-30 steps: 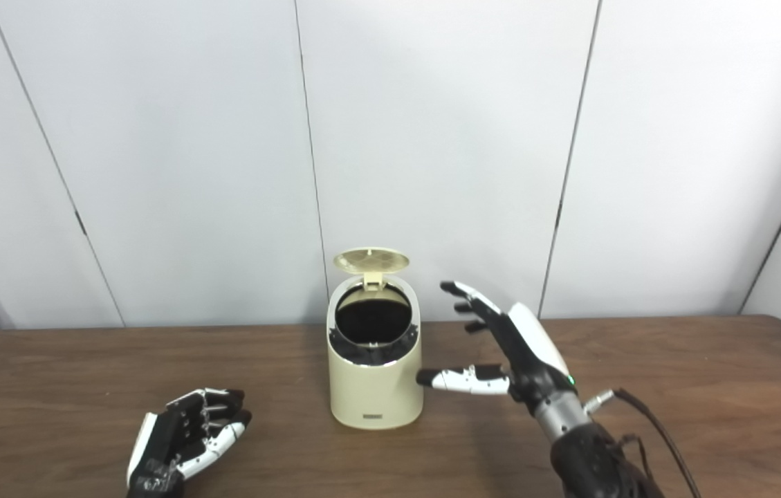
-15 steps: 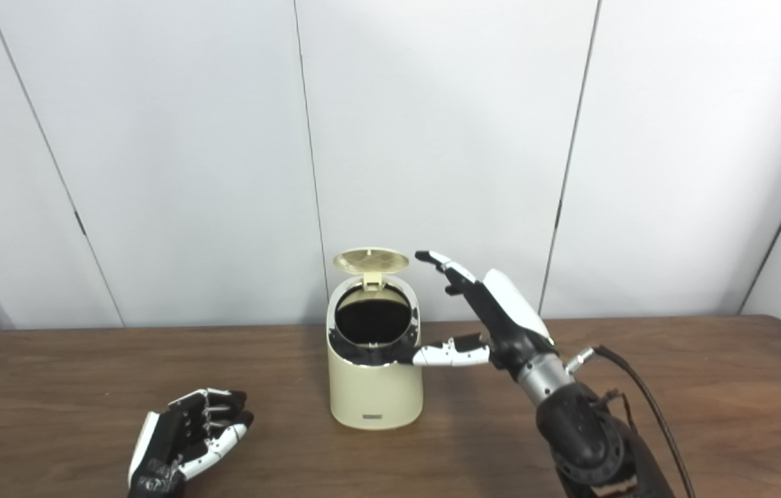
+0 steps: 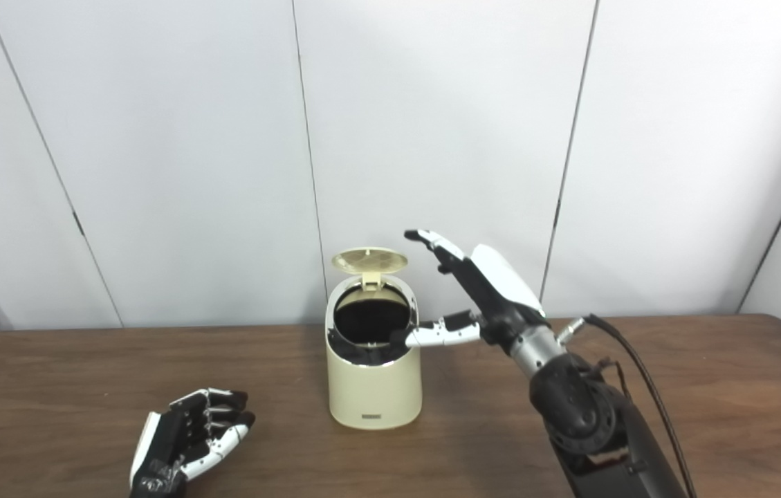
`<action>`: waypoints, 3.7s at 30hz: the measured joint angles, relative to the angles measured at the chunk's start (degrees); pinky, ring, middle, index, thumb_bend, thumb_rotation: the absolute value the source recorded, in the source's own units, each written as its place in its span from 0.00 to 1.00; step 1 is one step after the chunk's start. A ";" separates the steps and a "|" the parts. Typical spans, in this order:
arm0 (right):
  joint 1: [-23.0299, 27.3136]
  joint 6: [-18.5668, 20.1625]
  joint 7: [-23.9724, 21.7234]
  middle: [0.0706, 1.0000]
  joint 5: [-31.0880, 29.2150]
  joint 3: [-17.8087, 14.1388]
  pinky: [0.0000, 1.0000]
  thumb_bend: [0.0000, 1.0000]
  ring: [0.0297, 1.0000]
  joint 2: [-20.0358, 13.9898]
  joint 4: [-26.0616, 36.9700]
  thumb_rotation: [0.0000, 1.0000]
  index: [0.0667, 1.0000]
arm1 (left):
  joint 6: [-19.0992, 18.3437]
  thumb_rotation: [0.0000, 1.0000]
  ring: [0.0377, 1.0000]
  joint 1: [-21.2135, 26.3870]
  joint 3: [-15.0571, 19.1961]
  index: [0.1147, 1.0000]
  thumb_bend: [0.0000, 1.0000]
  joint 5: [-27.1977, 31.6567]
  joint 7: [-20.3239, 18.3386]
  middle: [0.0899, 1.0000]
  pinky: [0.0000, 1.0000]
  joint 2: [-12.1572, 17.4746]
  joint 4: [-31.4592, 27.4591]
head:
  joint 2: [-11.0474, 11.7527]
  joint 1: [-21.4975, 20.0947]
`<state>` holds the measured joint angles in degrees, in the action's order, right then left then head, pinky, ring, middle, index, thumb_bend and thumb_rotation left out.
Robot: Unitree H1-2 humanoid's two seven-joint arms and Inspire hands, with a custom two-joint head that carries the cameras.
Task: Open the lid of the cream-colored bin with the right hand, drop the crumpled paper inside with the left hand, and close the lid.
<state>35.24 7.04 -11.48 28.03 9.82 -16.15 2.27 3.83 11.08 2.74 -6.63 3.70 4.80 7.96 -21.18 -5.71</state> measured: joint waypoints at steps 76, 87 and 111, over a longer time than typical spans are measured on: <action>1.51 -5.45 -14.65 0.82 6.23 8.06 0.77 0.76 0.89 -8.55 4.41 0.43 0.79 | -4.94 0.05 0.55 0.17 -1.23 0.43 0.50 0.01 0.14 0.63 0.46 -0.09 -2.82 | -7.82 2.20; 1.31 -5.47 -15.37 0.81 6.60 8.21 0.75 0.77 0.88 -8.56 5.22 0.39 0.76 | -6.21 0.05 0.56 0.18 -1.48 0.43 0.50 -0.09 -0.04 0.63 0.46 -0.10 -3.72 | -8.79 2.46; 1.41 -8.86 -14.87 0.79 10.04 10.49 0.82 0.77 0.88 -8.61 3.89 0.43 0.76 | -8.14 0.05 0.56 0.24 -1.45 0.43 0.50 0.21 -0.25 0.62 0.46 -0.31 -4.88 | -10.55 3.69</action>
<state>36.64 -1.82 -26.35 38.07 20.31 -24.76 6.15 -4.31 11.32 1.30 -6.42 3.45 4.49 3.07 -31.73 -2.02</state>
